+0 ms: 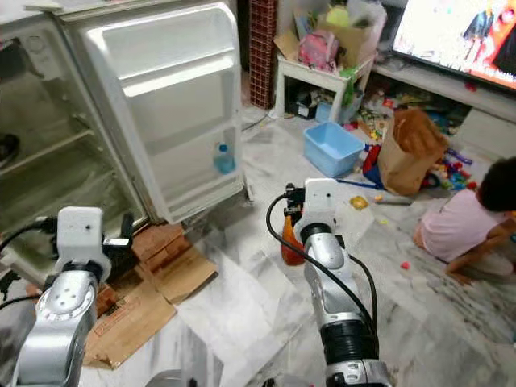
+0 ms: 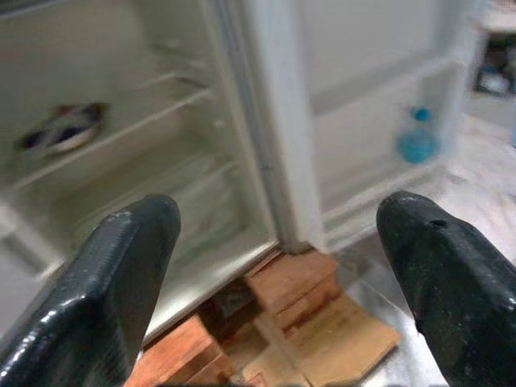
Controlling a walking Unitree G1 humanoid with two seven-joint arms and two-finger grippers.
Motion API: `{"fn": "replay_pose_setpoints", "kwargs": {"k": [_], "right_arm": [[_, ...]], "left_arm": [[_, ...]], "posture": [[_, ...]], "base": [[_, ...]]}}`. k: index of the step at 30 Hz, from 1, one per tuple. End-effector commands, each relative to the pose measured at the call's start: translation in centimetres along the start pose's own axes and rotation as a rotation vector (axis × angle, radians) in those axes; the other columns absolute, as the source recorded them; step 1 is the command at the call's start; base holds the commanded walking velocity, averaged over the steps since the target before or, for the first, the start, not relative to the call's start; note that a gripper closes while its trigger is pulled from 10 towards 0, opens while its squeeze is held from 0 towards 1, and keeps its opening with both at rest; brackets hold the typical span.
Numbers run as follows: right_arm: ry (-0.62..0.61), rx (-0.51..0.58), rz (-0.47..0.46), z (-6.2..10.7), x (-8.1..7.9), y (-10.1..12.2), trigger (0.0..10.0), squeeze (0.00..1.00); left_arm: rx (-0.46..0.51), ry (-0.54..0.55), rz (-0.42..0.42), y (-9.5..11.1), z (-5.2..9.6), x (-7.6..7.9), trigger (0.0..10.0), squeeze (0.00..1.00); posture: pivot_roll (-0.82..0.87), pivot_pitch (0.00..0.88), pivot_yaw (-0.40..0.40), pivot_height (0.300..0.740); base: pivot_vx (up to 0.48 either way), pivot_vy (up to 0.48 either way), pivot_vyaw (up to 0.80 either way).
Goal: Restocking fridge
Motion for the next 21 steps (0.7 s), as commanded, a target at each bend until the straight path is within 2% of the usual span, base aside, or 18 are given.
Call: {"fn": "replay_pose_setpoints", "kwargs": {"k": [1, 2, 4, 7, 11, 18, 21], "right_arm": [[-0.001, 0.039, 0.000, -0.3, 0.4, 1.1, 10.0, 0.00], [0.019, 0.044, 0.021, -0.5, 0.0, 1.2, 10.0, 0.00], [0.033, 0.048, 0.046, -0.6, -0.3, 1.4, 10.0, 0.00], [0.047, 0.067, 0.035, -1.1, -1.0, 1.9, 10.0, 0.00], [0.043, 0.080, 0.027, -1.5, -0.9, 2.4, 10.0, 0.00], [0.049, 0.086, 0.023, -1.3, -1.0, 2.4, 10.0, 0.00], [0.053, 0.086, 0.021, -1.3, -1.0, 2.3, 10.0, 0.00]], "left_arm": [[0.023, 0.046, 0.008, 0.6, 0.3, -0.7, 10.0, 0.00], [0.022, 0.082, -0.005, 0.5, 0.8, -0.9, 10.0, 0.00], [0.030, 0.113, -0.033, 0.5, 1.1, -1.1, 10.0, 0.00], [0.040, 0.067, 0.066, 0.7, 1.5, -0.5, 10.0, 0.00], [0.034, 0.047, 0.063, 0.7, 1.5, 0.0, 10.0, 0.00], [0.030, 0.055, 0.033, 0.6, 1.1, -0.4, 10.0, 0.00], [0.043, 0.048, 0.036, 0.8, 0.7, -0.3, 10.0, 0.00]], "posture": [[0.15, 0.000, -0.054, 0.740], [0.17, 0.000, -0.090, 0.740], [0.17, 0.000, -0.094, 0.740], [0.17, 0.000, -0.103, 0.740], [0.17, 0.000, -0.105, 0.740], [0.14, 0.000, -0.104, 0.740], [0.13, 0.000, -0.106, 0.740]], "base": [[0.000, 0.000, 0.00], [0.000, 0.000, 0.80], [0.000, 0.000, 0.80], [0.000, 0.000, 0.80], [0.000, 0.000, 0.80], [0.000, 0.000, 0.80], [0.267, -0.304, 0.71]]}}
Point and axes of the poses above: a point about 5 cm out from each wrist's last joint towards the gripper, its own z axis pointing back from the gripper into the wrist, its own y axis along the axis of the wrist's last joint, x = y × z, the point moved 4 cm from there along -z, pointing out of the wrist towards the gripper, and after that the axes turned 14 degrees about -z, right-handed, at the moved point
